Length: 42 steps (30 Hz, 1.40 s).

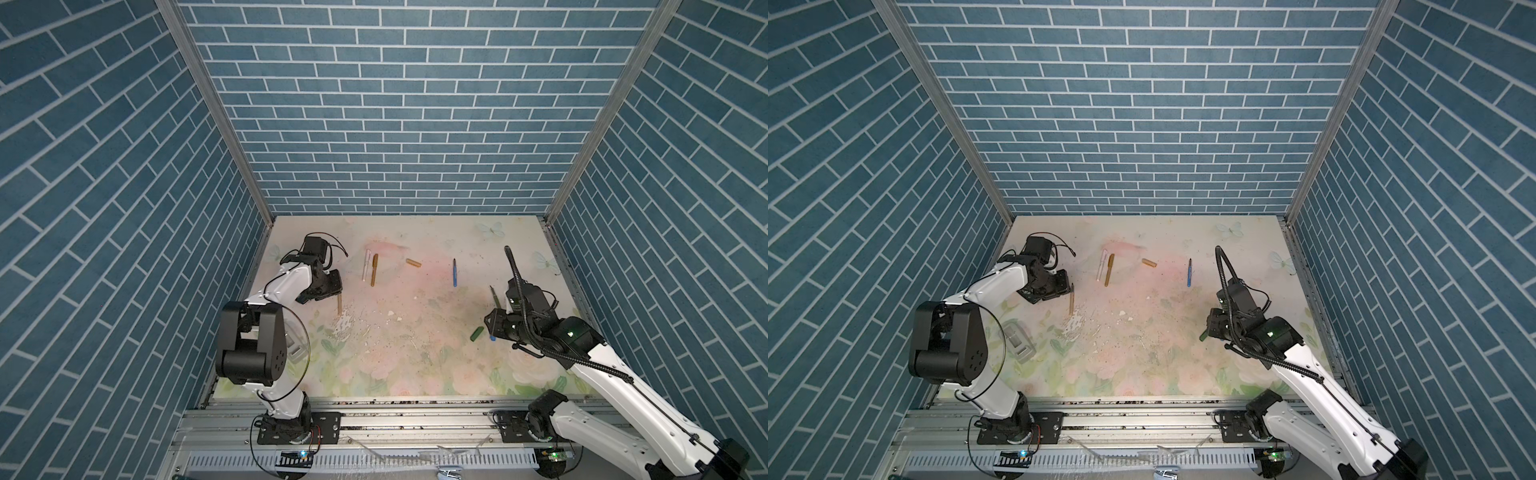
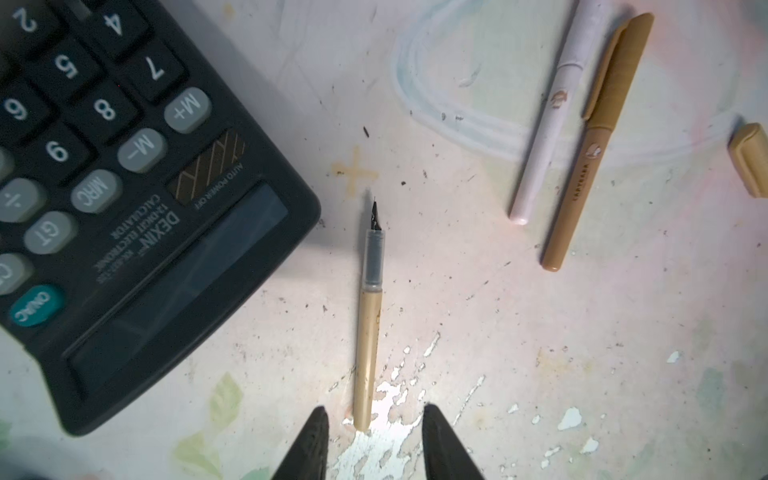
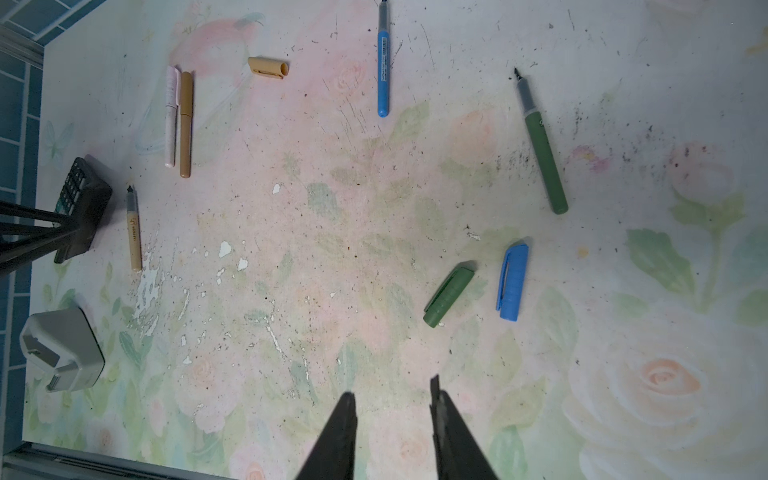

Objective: Insert the pens into the pen caps
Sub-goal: 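Lower the left gripper and grasp the tan fountain pen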

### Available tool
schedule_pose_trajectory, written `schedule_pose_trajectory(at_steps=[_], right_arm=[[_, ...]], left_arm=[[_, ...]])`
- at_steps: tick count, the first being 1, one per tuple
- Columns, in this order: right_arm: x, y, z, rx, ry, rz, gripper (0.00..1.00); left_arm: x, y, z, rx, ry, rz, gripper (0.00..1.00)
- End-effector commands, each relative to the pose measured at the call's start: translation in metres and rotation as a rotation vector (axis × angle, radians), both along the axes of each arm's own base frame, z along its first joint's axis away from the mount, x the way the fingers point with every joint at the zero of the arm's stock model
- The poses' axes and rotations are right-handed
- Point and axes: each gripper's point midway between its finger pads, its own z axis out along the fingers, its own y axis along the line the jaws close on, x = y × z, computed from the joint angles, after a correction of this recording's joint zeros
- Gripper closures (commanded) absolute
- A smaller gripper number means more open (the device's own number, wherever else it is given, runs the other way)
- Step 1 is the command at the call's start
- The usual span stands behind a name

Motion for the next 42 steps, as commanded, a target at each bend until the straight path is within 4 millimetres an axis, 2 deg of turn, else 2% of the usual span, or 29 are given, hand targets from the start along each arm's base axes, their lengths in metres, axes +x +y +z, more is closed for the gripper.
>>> schedule_pose_trajectory(at_steps=[1, 14, 20, 25, 36, 42], right_arm=[[0.002, 0.003, 0.012, 0.009, -0.015, 0.018, 0.66], [0.010, 0.016, 0.005, 0.033, 0.007, 0.032, 0.65], [0.010, 0.017, -0.001, 0.046, 0.017, 0.025, 0.65], [0.007, 0.016, -0.003, 0.051, 0.015, 0.021, 0.65], [0.004, 0.016, -0.009, 0.075, 0.016, 0.016, 0.65], [-0.001, 0.012, -0.010, 0.075, 0.016, 0.014, 0.65]], left_arm=[[-0.009, 0.003, -0.004, 0.034, 0.045, -0.052, 0.60], [-0.015, -0.007, -0.026, 0.090, 0.113, -0.115, 0.61], [-0.016, -0.011, -0.039, 0.106, 0.152, -0.114, 0.65], [-0.022, 0.000, -0.041, 0.172, 0.168, -0.074, 0.68], [-0.039, -0.018, -0.053, 0.196, 0.211, -0.105, 0.69], [-0.040, -0.011, -0.056, 0.231, 0.221, -0.083, 0.72]])
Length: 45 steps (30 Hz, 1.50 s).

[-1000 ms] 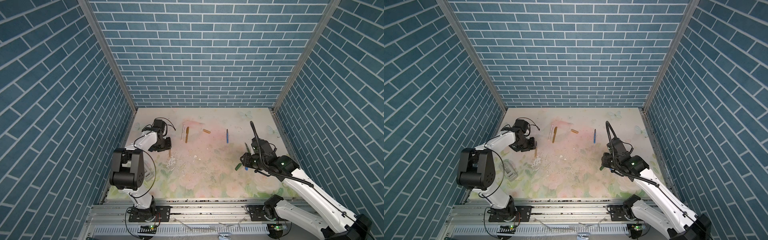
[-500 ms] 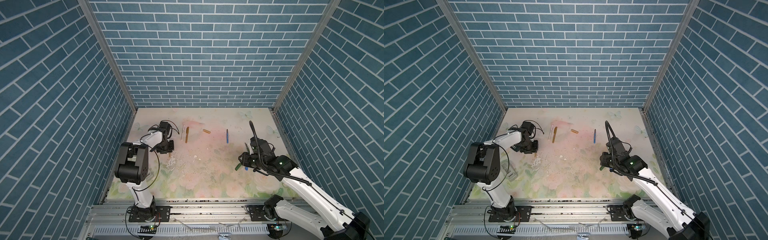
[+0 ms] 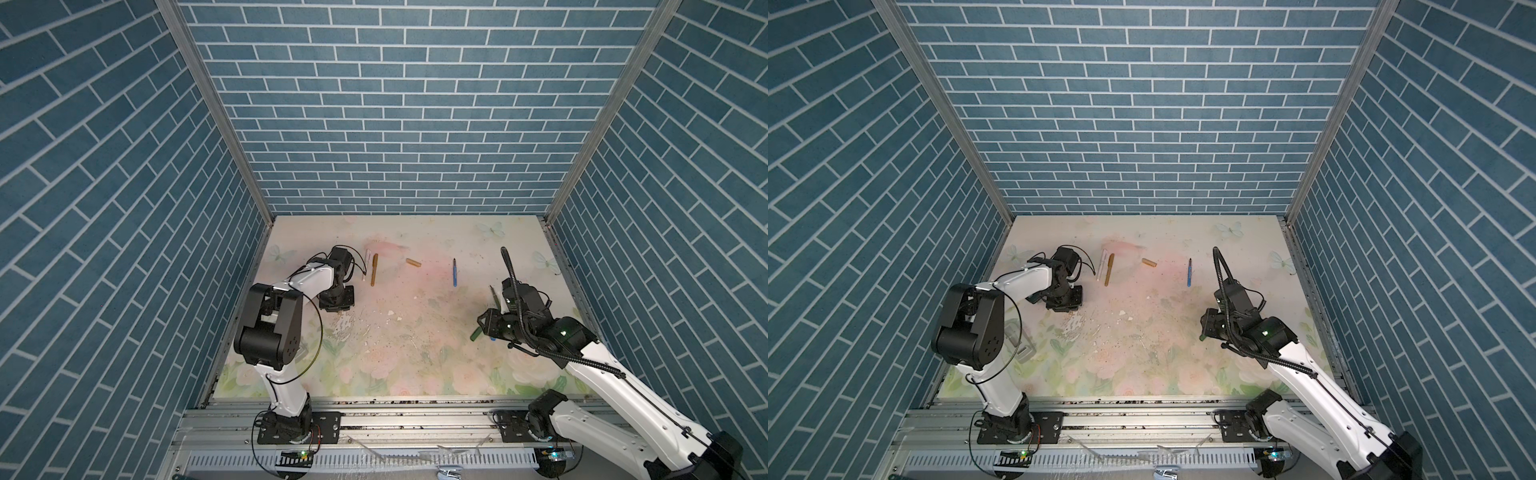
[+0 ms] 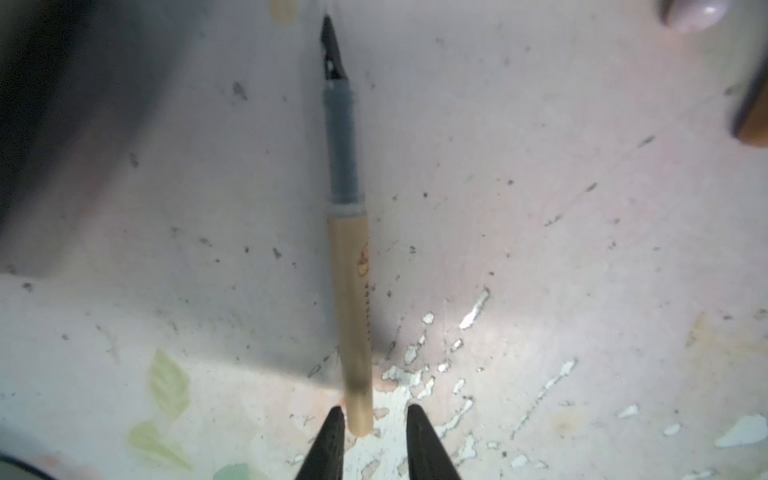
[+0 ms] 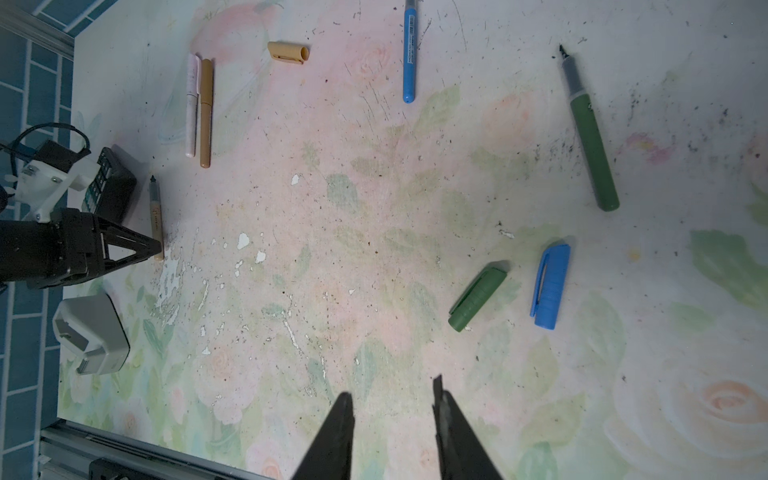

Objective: Insert the pens into the pen caps
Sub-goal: 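Lower the left gripper and grasp the tan fountain pen, then lift the fountain pen upright with the left gripper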

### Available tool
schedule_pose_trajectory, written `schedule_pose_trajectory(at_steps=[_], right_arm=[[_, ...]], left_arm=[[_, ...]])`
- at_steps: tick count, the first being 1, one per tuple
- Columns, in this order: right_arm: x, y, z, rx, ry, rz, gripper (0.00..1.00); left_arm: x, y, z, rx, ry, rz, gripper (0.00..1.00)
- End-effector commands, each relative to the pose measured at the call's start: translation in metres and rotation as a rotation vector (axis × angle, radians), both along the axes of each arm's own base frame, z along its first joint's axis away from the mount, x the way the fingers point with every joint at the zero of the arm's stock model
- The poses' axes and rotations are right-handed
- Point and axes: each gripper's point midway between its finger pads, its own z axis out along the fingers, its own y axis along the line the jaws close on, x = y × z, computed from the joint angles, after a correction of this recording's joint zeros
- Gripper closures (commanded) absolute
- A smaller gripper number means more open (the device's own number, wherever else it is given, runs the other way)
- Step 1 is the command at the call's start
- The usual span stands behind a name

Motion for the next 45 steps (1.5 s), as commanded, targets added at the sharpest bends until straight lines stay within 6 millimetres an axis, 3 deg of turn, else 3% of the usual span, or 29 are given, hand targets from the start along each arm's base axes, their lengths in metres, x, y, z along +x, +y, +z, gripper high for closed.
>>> schedule_pose_trajectory(at_steps=[1, 11, 15, 22, 28, 35, 39, 45], right_arm=[[-0.004, -0.002, 0.000, 0.020, 0.005, -0.021, 0.65], [-0.003, -0.001, 0.000, 0.027, 0.001, -0.021, 0.65], [-0.002, -0.001, 0.002, 0.031, -0.002, -0.018, 0.65], [-0.003, -0.002, 0.004, 0.028, -0.006, -0.017, 0.65], [-0.002, 0.000, 0.004, 0.030, -0.003, -0.015, 0.65], [0.002, 0.011, 0.015, 0.082, -0.030, 0.012, 0.63], [0.005, 0.017, 0.023, 0.104, -0.058, 0.036, 0.62], [0.019, 0.039, 0.042, 0.170, -0.088, 0.085, 0.62]], left_arm=[[-0.009, 0.009, -0.008, 0.046, 0.042, 0.023, 0.73], [-0.014, 0.006, -0.027, 0.030, 0.092, 0.036, 0.81], [-0.013, 0.010, -0.030, 0.058, 0.100, 0.034, 0.89], [-0.006, 0.018, -0.013, 0.098, 0.035, 0.023, 0.96], [0.001, 0.018, 0.020, 0.097, -0.076, -0.006, 0.96], [0.008, -0.005, 0.077, 0.055, -0.241, -0.089, 1.00], [0.008, -0.035, 0.119, -0.056, -0.368, -0.168, 1.00], [0.005, -0.114, 0.181, -0.344, -0.591, -0.412, 1.00]])
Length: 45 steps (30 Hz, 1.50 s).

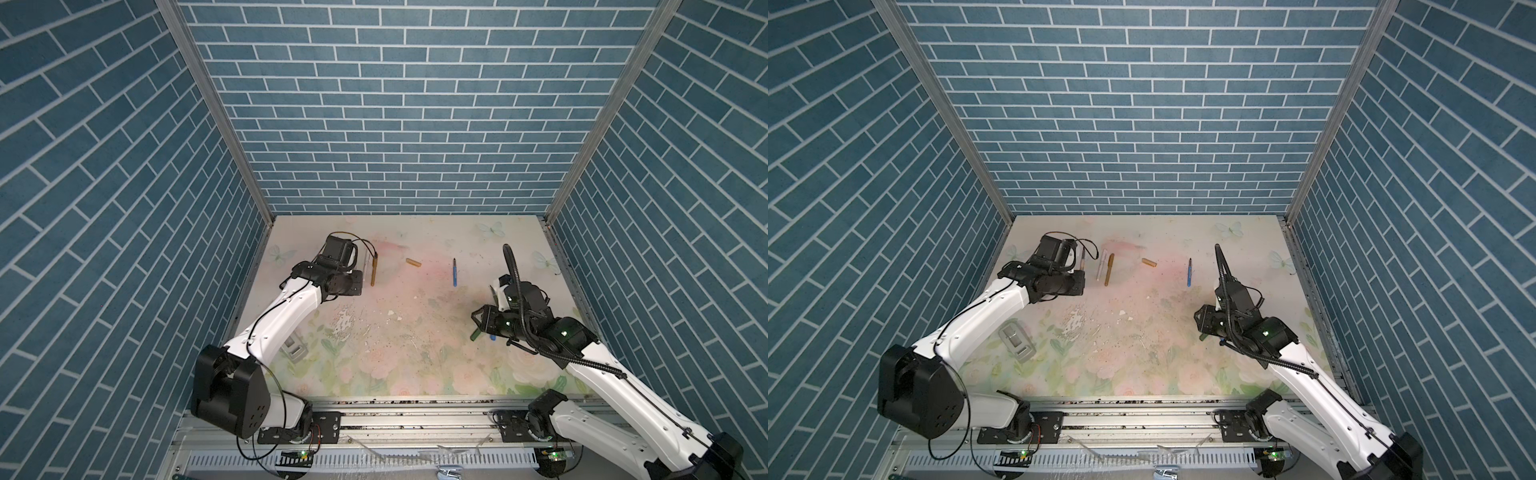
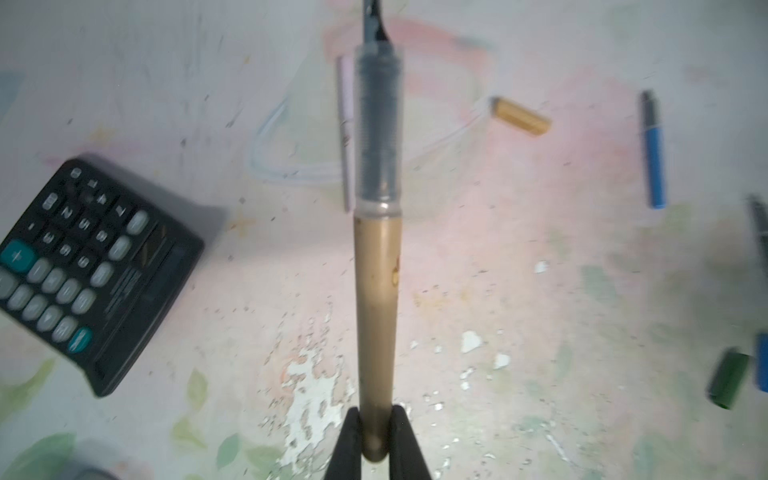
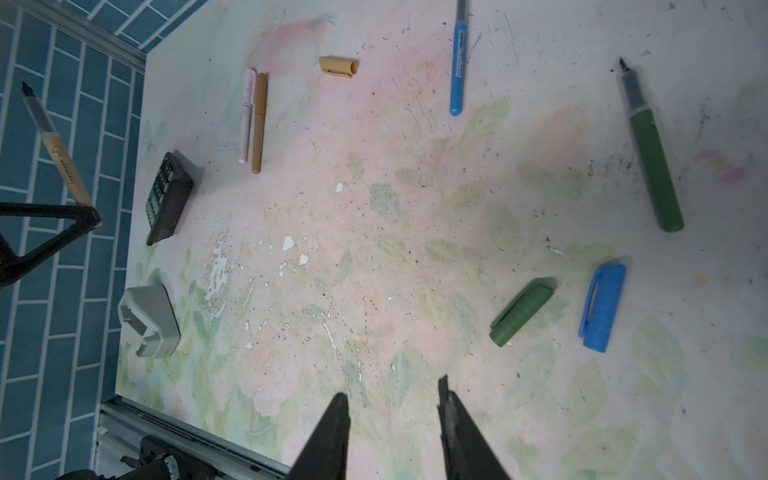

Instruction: Insert the pens into the pen caps

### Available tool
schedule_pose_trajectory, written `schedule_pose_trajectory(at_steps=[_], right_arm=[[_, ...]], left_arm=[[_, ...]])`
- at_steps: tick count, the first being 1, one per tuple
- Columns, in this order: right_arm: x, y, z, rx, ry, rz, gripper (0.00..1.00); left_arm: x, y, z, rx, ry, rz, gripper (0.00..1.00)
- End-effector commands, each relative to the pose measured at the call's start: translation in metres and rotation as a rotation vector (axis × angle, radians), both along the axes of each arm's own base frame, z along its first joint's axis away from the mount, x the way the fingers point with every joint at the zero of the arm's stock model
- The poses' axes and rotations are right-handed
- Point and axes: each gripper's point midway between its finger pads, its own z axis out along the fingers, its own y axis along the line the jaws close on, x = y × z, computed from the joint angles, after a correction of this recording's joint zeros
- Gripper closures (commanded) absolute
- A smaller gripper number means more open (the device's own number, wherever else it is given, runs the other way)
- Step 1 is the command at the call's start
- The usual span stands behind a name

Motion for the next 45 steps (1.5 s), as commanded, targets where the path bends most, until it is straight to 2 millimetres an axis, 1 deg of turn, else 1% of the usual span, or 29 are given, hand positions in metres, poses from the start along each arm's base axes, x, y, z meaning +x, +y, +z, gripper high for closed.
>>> schedule_pose_trajectory(at_steps=[1, 3, 6, 9, 10, 14, 17, 19, 22, 26, 31, 33, 38, 45], right_arm=[[0.015, 0.022, 0.028, 0.082, -0.056, 0.039, 0.62], [0.021, 0.036, 0.040, 0.105, -0.078, 0.066, 0.61], [0.029, 0.060, 0.061, 0.139, -0.127, 0.115, 0.58], [0.035, 0.085, 0.083, 0.186, -0.191, 0.170, 0.55], [0.038, 0.092, 0.090, 0.204, -0.214, 0.180, 0.53], [0.051, 0.118, 0.118, 0.281, -0.298, 0.224, 0.48], [0.060, 0.138, 0.130, 0.292, -0.321, 0.275, 0.46], [0.065, 0.149, 0.137, 0.291, -0.334, 0.307, 0.46], [0.068, 0.159, 0.148, 0.294, -0.363, 0.327, 0.46], [0.074, 0.160, 0.149, 0.284, -0.364, 0.306, 0.49], [0.073, 0.166, 0.146, 0.297, -0.336, 0.317, 0.61], [0.072, 0.169, 0.141, 0.304, -0.314, 0.324, 0.65], [0.071, 0.169, 0.128, 0.298, -0.271, 0.309, 0.66], [0.070, 0.173, 0.128, 0.323, -0.267, 0.324, 0.82]], left_arm=[[-0.001, -0.059, 0.040, -0.163, -0.136, -0.235, 1.00], [-0.008, -0.085, 0.053, -0.223, -0.190, -0.350, 1.00], [-0.024, -0.112, 0.063, -0.336, -0.237, -0.479, 1.00], [-0.035, -0.122, 0.067, -0.440, -0.253, -0.518, 1.00], [-0.040, -0.125, 0.072, -0.472, -0.261, -0.532, 1.00], [-0.056, -0.133, 0.077, -0.505, -0.269, -0.575, 1.00], [-0.068, -0.139, 0.076, -0.481, -0.264, -0.620, 1.00], [-0.071, -0.140, 0.078, -0.481, -0.263, -0.628, 1.00], [-0.071, -0.140, 0.080, -0.490, -0.265, -0.627, 1.00], [-0.073, -0.141, 0.082, -0.495, -0.267, -0.633, 1.00], [-0.072, -0.140, 0.083, -0.494, -0.273, -0.628, 1.00], [-0.072, -0.141, 0.082, -0.496, -0.267, -0.628, 1.00], [-0.071, -0.141, 0.081, -0.499, -0.267, -0.627, 1.00], [-0.070, -0.142, 0.078, -0.498, -0.256, -0.626, 1.00]])
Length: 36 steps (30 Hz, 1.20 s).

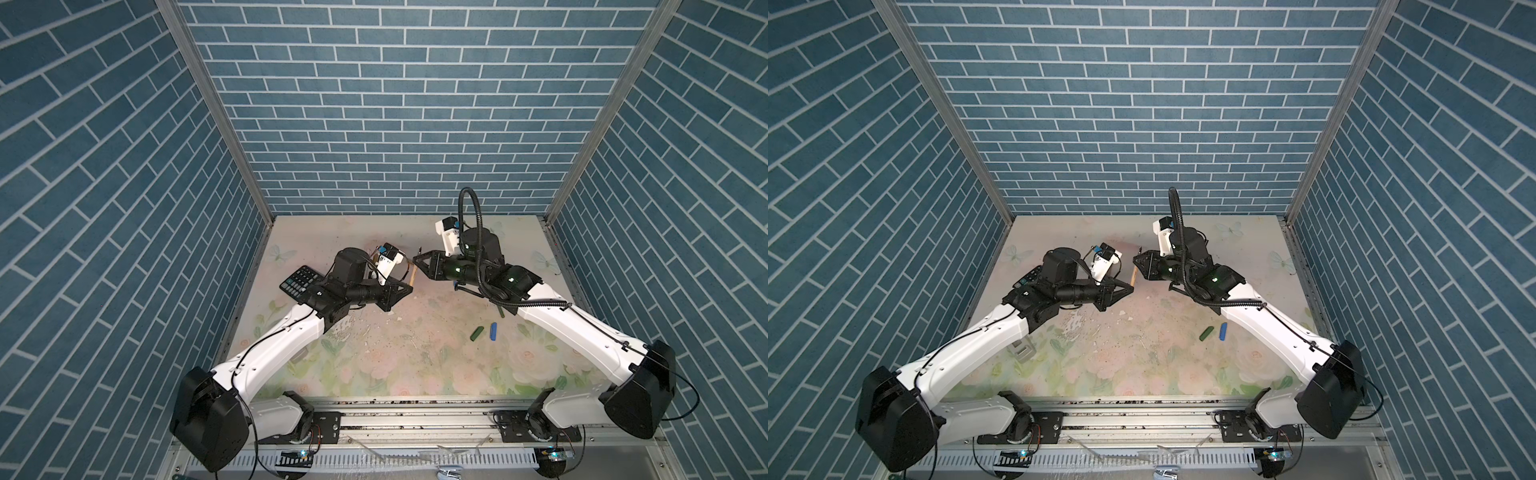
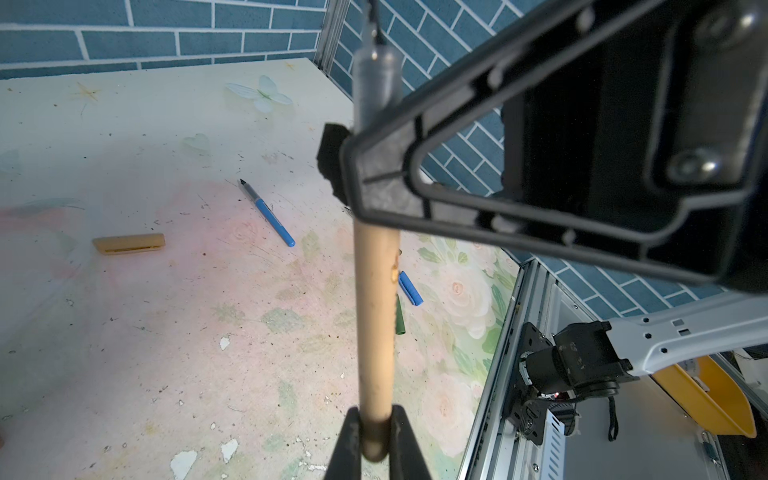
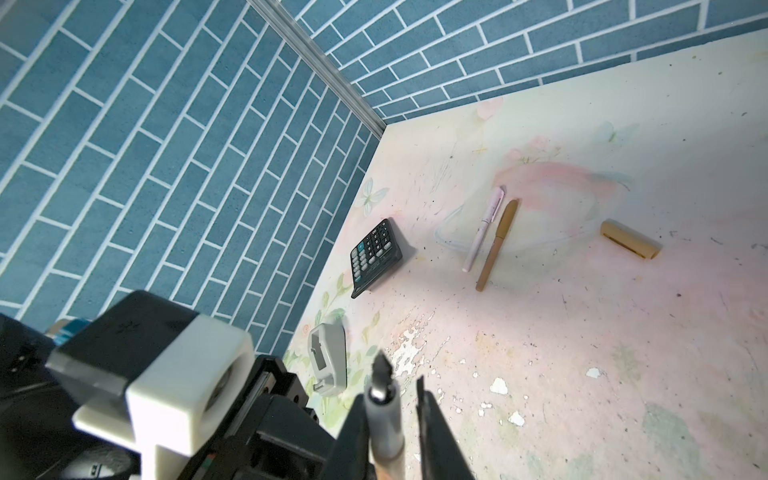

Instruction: Insert the pens into the pen caps

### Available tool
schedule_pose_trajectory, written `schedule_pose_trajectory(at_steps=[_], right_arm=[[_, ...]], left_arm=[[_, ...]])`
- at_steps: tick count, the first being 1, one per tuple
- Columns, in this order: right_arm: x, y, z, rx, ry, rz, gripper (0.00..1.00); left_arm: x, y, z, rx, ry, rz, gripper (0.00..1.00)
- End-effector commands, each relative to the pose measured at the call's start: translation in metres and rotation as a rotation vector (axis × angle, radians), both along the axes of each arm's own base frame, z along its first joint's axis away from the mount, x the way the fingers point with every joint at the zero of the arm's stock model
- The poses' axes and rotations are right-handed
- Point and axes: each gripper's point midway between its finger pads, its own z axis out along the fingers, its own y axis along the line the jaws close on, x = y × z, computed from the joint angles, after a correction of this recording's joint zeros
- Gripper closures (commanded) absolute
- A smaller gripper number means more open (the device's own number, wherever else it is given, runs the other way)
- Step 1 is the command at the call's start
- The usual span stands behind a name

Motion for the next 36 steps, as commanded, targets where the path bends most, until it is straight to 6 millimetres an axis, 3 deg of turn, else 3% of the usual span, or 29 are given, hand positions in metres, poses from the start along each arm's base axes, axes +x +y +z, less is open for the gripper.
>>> schedule_pose_trajectory(at_steps=[1, 8, 12, 14, 21, 31, 36], right_arm=[[-0.002, 0.007, 0.000, 0.031, 0.015, 0.015, 0.83], [-0.003, 0.008, -0.002, 0.040, 0.022, 0.023, 0.91], [-0.005, 0.005, -0.001, 0.044, 0.017, 0.014, 0.93], [-0.006, 0.004, -0.002, 0.053, 0.019, 0.010, 0.94], [-0.008, 0.002, -0.001, 0.082, 0.022, 0.000, 0.94], [-0.009, -0.002, 0.012, 0.100, -0.006, -0.004, 0.94], [-0.009, -0.002, 0.012, 0.099, -0.007, -0.005, 0.95]], left_arm=[[0.000, -0.003, 0.008, -0.020, -0.022, -0.012, 1.00], [0.000, -0.002, 0.008, -0.017, -0.027, -0.008, 0.98], [0.001, -0.002, 0.010, -0.035, -0.028, 0.000, 0.65], [0.001, -0.003, 0.011, -0.046, -0.026, 0.002, 0.59], [0.003, -0.005, 0.007, -0.047, -0.016, 0.003, 0.66], [0.009, -0.002, -0.005, 0.009, 0.003, 0.031, 0.61], [0.008, -0.003, -0.004, -0.004, 0.003, 0.021, 0.74]])
